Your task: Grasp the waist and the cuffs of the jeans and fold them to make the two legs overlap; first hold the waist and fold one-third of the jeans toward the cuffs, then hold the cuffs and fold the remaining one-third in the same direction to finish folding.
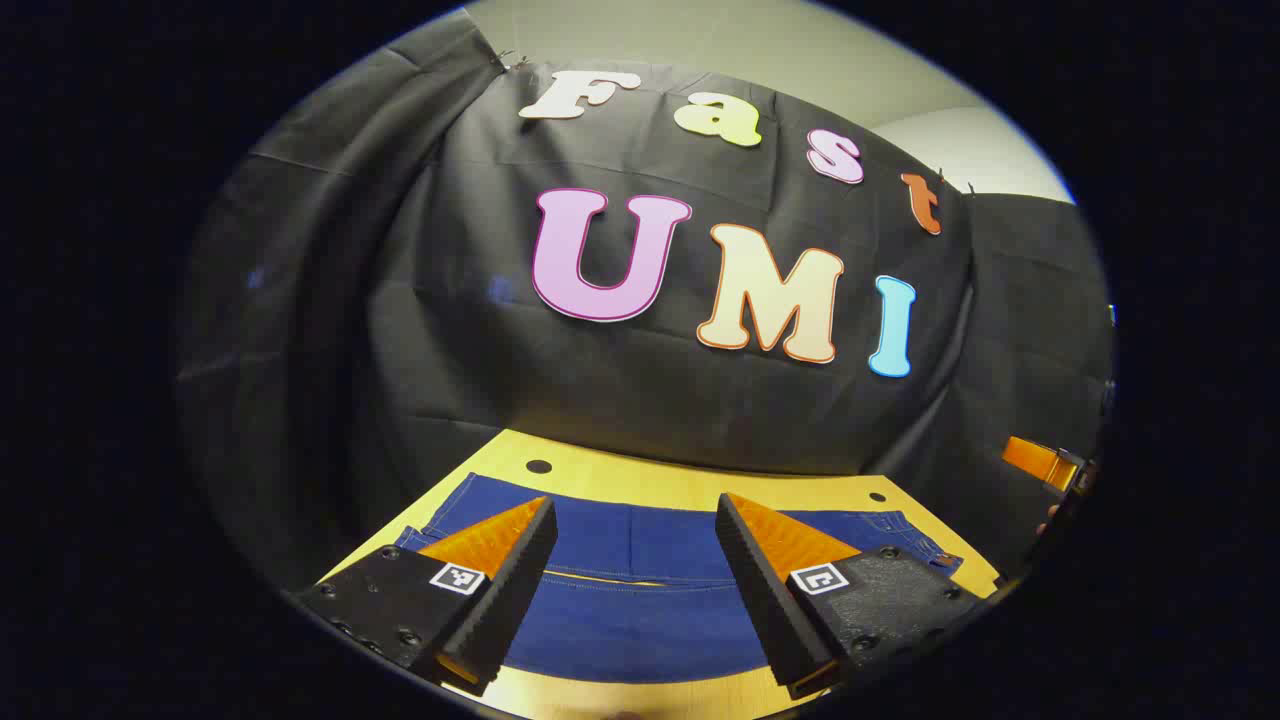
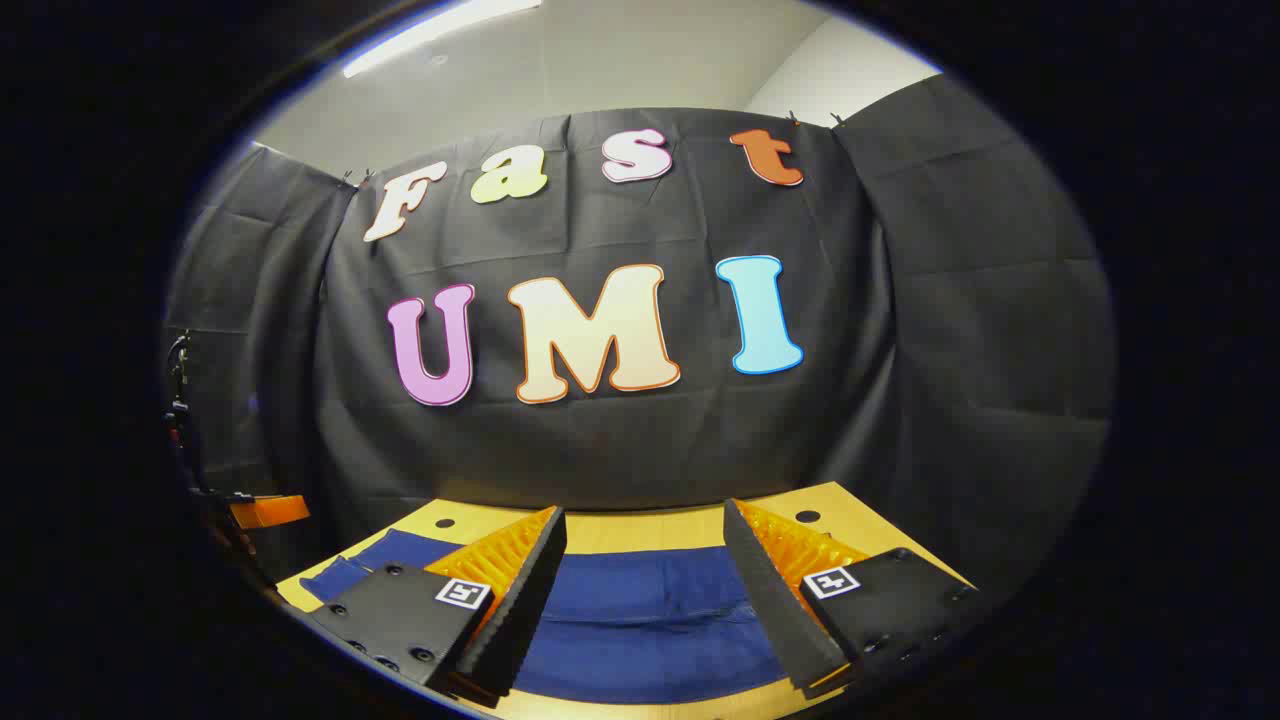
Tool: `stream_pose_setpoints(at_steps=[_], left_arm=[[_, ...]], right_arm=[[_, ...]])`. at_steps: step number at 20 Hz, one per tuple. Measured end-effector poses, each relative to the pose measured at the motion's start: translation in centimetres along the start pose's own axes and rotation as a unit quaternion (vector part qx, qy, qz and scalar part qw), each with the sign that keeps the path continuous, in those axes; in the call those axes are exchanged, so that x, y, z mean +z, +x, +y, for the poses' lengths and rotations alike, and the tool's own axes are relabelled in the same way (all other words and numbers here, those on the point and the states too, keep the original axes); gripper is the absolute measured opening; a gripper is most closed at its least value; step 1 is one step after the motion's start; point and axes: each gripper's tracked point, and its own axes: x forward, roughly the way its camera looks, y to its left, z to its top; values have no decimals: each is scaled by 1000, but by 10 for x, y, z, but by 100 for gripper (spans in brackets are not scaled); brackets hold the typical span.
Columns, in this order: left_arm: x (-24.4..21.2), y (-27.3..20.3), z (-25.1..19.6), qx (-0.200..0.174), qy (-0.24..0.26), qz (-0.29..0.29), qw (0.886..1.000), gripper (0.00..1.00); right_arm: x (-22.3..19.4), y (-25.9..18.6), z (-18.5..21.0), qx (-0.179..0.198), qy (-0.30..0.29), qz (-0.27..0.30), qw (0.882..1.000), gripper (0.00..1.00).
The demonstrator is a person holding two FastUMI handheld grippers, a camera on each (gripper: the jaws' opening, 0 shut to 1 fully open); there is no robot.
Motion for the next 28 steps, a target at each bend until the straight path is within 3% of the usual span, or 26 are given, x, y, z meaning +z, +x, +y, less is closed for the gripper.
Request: stream_pose_setpoints(at_steps=[3,4,5,15,19,22,23,25,28], left_arm=[[-3,4,-4,-19,10,5,1000,92],[-5,4,-4,-24,14,8,1000,94],[-5,5,-6,-31,17,9,999,94],[-16,10,-1,-51,25,22,998,94],[-26,9,-1,-107,61,61,990,94],[-45,4,0,-176,91,110,974,94],[-53,2,-1,-205,98,134,965,94],[-73,-6,-3,-261,129,176,940,94],[-110,-4,12,-310,193,250,897,94]], right_arm=[[1,-2,2,-2,-9,1,1000,92],[-1,-3,5,2,-10,3,1000,97],[-1,-4,8,4,-12,5,1000,92],[1,-17,20,9,-38,6,999,94],[2,-25,14,-1,-47,6,999,97],[-10,-31,13,-9,-39,20,999,94],[-13,-33,12,-12,-39,27,999,100],[-22,-38,9,-21,-57,39,997,98],[-38,-47,4,-36,-82,58,994,98]])
